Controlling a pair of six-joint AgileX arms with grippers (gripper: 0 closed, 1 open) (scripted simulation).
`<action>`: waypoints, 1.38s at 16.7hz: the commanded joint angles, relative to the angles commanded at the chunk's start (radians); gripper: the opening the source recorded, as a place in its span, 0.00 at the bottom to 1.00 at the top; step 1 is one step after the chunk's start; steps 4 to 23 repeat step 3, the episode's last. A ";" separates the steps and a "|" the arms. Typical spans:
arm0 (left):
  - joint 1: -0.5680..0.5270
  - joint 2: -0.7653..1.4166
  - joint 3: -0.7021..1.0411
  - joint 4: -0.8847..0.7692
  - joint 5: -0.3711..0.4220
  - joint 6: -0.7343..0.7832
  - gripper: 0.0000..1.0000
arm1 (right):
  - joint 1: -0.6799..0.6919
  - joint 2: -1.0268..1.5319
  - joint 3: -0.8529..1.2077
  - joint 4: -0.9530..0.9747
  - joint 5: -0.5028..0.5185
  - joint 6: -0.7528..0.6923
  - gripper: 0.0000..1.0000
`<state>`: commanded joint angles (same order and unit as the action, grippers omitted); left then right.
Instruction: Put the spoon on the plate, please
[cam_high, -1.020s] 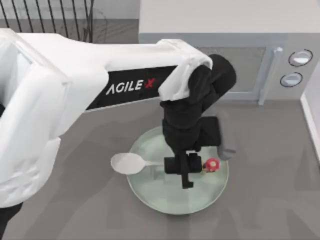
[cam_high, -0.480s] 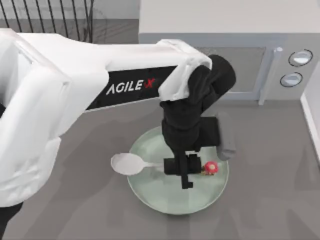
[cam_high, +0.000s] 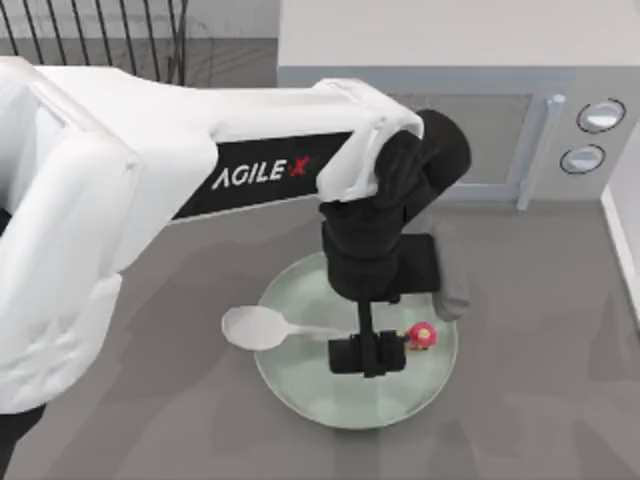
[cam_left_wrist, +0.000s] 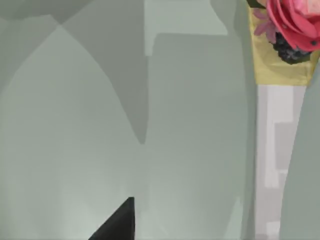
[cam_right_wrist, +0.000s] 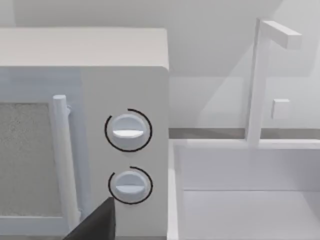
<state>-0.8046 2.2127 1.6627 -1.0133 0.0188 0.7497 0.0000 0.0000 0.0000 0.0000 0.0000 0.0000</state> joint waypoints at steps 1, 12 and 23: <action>0.000 0.000 0.000 0.000 0.000 0.000 1.00 | 0.000 0.000 0.000 0.000 0.000 0.000 1.00; 0.000 0.000 0.000 0.000 0.000 0.000 1.00 | 0.000 0.000 0.000 0.000 0.000 0.000 1.00; 0.000 0.000 0.000 0.000 0.000 0.000 1.00 | 0.000 0.000 0.000 0.000 0.000 0.000 1.00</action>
